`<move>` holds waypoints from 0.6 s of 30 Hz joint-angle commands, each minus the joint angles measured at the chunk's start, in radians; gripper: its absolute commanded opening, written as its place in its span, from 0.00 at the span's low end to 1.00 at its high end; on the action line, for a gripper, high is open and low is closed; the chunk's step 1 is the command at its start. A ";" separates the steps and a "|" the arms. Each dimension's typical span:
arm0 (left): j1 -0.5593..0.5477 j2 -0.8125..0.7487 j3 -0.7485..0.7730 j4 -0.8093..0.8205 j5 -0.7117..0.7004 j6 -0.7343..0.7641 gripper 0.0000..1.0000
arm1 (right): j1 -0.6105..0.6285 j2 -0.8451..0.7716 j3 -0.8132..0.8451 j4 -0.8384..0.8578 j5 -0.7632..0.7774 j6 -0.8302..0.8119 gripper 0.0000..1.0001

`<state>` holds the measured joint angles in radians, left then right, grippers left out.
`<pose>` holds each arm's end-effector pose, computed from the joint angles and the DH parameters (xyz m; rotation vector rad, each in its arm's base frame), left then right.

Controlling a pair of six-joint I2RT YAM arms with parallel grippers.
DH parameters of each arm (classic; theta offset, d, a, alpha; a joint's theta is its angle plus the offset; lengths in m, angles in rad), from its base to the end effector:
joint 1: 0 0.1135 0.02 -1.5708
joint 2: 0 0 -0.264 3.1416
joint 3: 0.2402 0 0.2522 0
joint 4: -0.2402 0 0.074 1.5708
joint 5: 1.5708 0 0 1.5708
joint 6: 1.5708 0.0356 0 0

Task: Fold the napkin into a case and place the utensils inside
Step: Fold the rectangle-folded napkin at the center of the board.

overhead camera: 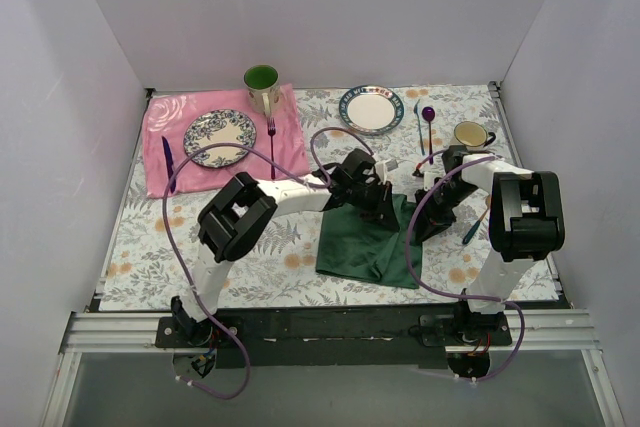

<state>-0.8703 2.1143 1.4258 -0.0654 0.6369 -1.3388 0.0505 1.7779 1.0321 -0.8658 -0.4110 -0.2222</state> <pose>0.2794 -0.3643 0.1599 0.2423 -2.6111 1.3883 0.2895 0.0289 0.1432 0.4044 -3.0434 -0.6430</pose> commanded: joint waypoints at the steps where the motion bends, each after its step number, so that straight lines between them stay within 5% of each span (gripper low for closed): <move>1: -0.033 0.012 0.048 0.087 0.027 -0.080 0.00 | -0.012 -0.009 -0.007 0.004 -0.017 0.014 0.29; 12: -0.053 0.070 0.064 0.145 -0.017 -0.168 0.00 | -0.035 -0.054 -0.006 0.008 0.038 0.027 0.29; 15: -0.036 0.041 0.003 0.214 0.029 -0.198 0.35 | -0.040 -0.074 0.002 0.010 0.067 0.030 0.29; 18: -0.012 -0.055 -0.057 0.233 0.056 -0.163 0.47 | -0.077 -0.086 0.025 0.005 0.110 0.018 0.29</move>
<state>-0.9138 2.1929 1.4361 0.1150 0.6518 -1.5154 0.0048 1.7420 1.0309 -0.8604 -0.3599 -0.2050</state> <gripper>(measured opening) 0.381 0.287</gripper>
